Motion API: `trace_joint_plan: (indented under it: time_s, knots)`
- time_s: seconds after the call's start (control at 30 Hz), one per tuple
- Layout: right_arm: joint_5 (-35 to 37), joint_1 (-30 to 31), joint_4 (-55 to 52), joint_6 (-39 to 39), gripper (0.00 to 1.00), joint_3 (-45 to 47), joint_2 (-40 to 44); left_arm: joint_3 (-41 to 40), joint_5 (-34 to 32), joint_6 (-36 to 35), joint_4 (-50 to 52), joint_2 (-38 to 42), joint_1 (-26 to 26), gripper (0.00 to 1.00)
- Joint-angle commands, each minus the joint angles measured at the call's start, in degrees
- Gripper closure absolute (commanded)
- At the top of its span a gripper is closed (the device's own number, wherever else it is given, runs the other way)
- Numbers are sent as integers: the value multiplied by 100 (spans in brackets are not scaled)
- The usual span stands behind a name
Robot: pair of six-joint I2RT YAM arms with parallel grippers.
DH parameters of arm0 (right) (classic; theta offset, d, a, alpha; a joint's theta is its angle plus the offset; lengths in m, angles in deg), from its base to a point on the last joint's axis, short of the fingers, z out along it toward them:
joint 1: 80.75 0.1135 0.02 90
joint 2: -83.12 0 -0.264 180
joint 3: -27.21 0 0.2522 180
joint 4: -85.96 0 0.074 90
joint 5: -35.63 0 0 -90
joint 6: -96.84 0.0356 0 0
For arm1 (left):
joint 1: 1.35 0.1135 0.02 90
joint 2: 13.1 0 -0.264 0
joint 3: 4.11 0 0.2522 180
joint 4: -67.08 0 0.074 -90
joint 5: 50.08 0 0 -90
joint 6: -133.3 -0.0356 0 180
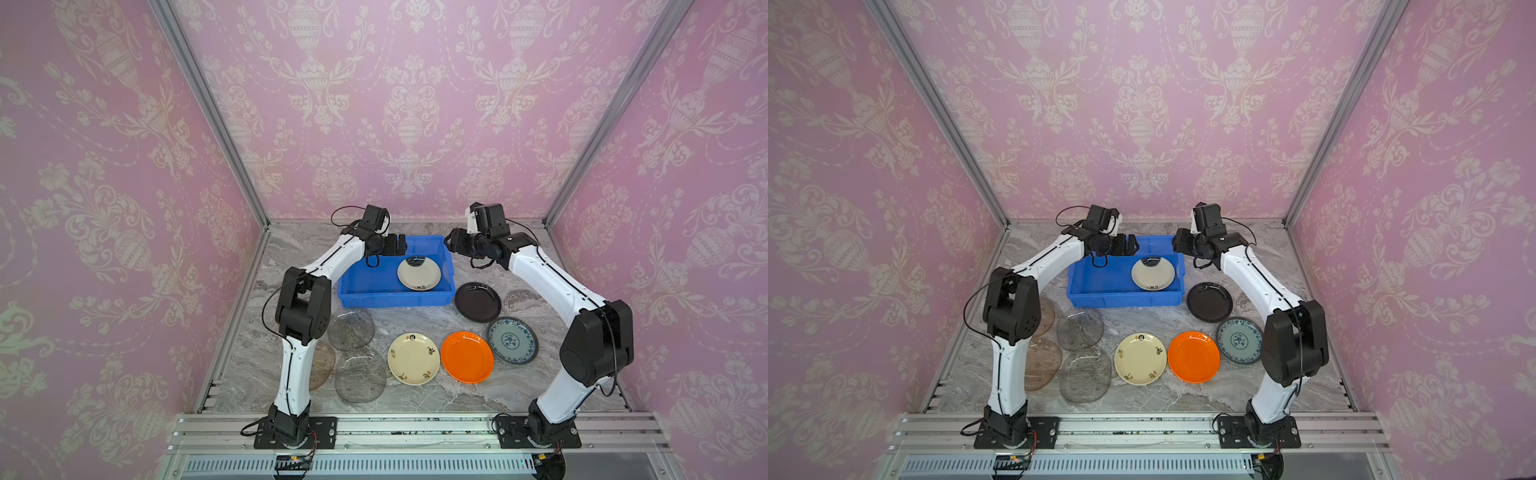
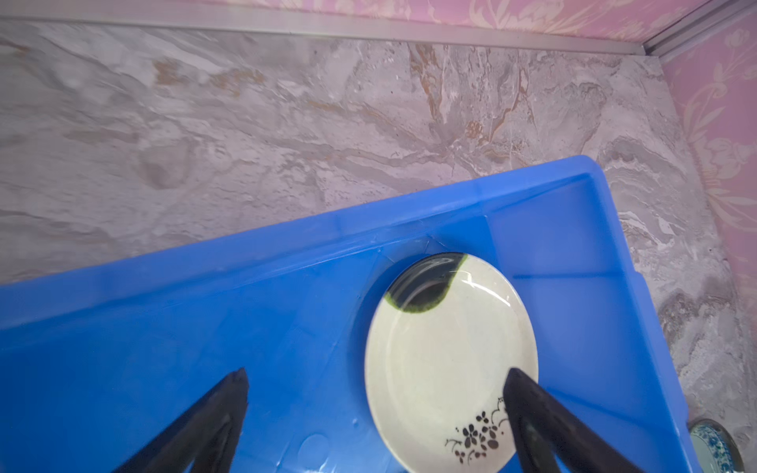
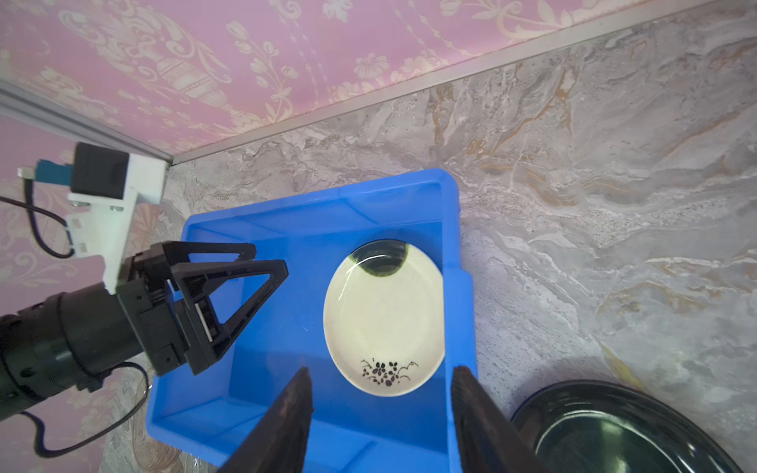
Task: Place the plates into the plastic bin on the countertop
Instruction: Place the plate in the plastic bin, then pick up the plate from the top-left of the table.
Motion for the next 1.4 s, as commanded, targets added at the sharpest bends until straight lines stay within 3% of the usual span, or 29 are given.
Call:
trace_joint_plan:
  time_s: [0.0,0.1,0.2,0.4,0.5,0.83,1.07,1.37]
  knots:
    - [275,375,-349,-477,44,-544,183,-579,-1002,-548,315,1199,91,1]
    - [149,645,-518,-603,45,-823,96,-1623,-1294,-622,-46,2062,199,1]
    - [-56,901,-619,-668,45,-988,51,-2364,-1149,-207,66,2710,578,1]
    - [-407,1330,-578,-589,46,-1030,-146,-4759,234,902,-1245,4184,2322,2]
    - [-566,1382,-525,-537,47,-1032,-269,-5360,604,1324,-1960,4426,3053,9]
    - [-635,1374,-522,-488,47,-1024,-333,-5416,797,1506,-3311,3293,4071,21]
    - [-655,1317,-551,-468,47,-1026,-385,-5094,906,1001,-3200,2965,4535,22]
    - [-782,1217,-516,-369,47,-1154,-526,-5162,1498,1084,-3868,2125,4916,30]
